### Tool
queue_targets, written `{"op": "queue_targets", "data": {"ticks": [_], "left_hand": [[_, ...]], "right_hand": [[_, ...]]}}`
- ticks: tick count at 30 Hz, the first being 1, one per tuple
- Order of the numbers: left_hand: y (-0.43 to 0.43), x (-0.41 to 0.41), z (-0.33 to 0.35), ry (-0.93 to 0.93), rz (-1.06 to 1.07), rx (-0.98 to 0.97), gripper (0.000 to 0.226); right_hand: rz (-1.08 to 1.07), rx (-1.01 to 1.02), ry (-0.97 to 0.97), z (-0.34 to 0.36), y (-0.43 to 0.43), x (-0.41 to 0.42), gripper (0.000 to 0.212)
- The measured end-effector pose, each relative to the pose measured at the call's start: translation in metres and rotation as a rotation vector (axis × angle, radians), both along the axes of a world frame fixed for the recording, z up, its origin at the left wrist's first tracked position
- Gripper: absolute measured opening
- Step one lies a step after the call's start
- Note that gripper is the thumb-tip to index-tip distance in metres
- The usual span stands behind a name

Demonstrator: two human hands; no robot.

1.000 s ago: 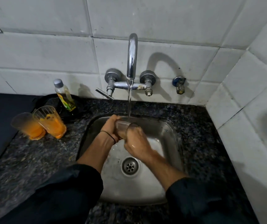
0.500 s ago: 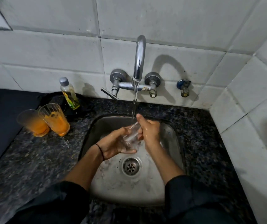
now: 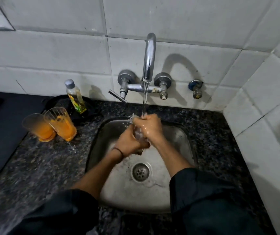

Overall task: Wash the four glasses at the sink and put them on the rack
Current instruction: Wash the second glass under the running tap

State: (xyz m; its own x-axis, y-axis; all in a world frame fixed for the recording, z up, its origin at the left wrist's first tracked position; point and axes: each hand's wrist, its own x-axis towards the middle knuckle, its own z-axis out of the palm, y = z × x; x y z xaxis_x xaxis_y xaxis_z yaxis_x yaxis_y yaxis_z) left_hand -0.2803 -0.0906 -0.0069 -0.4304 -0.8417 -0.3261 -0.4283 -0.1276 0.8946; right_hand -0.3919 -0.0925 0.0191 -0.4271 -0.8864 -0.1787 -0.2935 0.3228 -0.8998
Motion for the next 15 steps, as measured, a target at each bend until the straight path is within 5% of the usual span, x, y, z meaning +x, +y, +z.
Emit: {"op": "queue_targets", "data": {"ticks": [2,4,6,9,10,12,15], "left_hand": [[-0.006,0.011,0.012,0.310,-0.091,0.377,0.034],[-0.010,0.015,0.019,0.449,-0.116,0.521,0.030],[-0.008,0.007,0.015,0.245,-0.057,0.323,0.031],[-0.001,-0.010,0.005,-0.485,0.042,-0.336,0.064],[0.000,-0.013,0.003,-0.506,0.081,-0.434,0.071],[-0.004,-0.011,0.005,-0.228,0.101,-0.310,0.070],[-0.013,0.002,0.025,0.348,-0.049,0.335,0.047]], "right_hand": [[0.107,-0.091,-0.291,0.007,0.007,-0.009,0.036],[0.130,-0.100,-0.362,0.009,0.007,-0.011,0.036],[0.094,-0.021,-0.194,0.012,0.002,-0.006,0.036],[-0.041,0.088,0.154,0.015,-0.005,0.009,0.030],[-0.073,0.059,0.171,0.013,-0.008,0.010,0.030],[-0.057,-0.020,0.085,0.007,-0.010,0.005,0.032],[0.045,-0.116,-0.339,0.004,-0.007,-0.012,0.028]]}}
